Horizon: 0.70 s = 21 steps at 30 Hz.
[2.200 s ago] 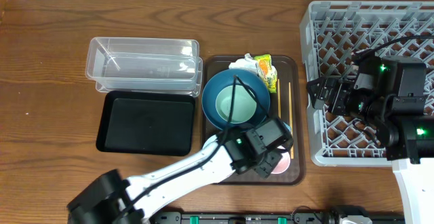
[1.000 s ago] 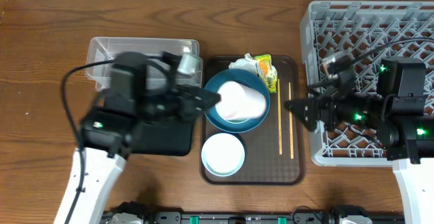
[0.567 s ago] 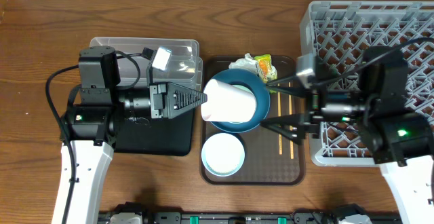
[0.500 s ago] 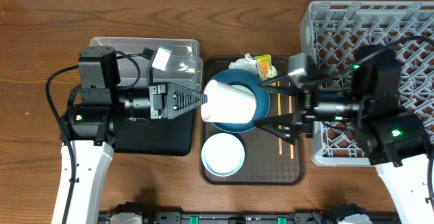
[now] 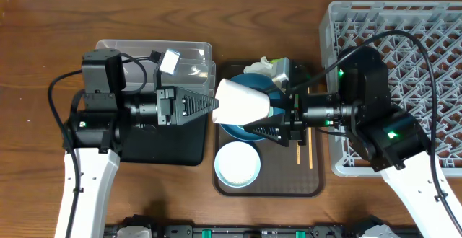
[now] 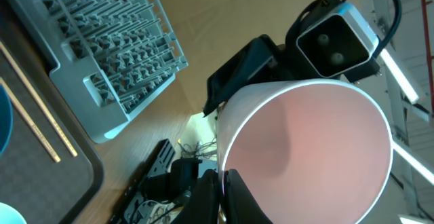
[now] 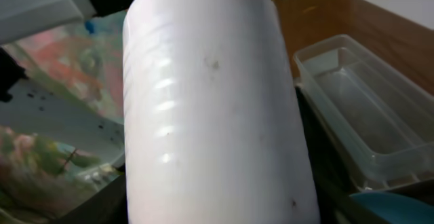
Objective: Sort waste into correct bins and load items into the dishwasher rack
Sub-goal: 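Hand the pink cup from the left gripper to the right gripper, then carry the pink cup into the dish rack with the right gripper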
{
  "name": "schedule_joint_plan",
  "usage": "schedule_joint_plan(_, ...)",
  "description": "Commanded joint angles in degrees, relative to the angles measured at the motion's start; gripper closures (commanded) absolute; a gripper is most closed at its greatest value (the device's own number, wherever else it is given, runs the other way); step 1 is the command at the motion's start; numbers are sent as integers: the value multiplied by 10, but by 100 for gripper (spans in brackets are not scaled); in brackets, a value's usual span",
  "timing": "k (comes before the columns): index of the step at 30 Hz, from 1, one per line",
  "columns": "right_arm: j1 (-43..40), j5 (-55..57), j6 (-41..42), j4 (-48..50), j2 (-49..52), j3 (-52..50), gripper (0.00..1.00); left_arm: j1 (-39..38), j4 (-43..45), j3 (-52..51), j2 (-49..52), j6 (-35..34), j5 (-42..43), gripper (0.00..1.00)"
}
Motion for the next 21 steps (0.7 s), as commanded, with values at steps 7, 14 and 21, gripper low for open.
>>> schedule_joint_plan(7,-109,137,8,-110,-79,10,52,-4,1,7,-3,9,-5,48)
schedule_joint_plan(14,-229,407,131,-257,-112,10,51,-4,0,7,-3,9,-9,47)
schedule_joint_plan(21,-341,617,234,-383,-89,10,53,-4,0,7,-3,14,-14,47)
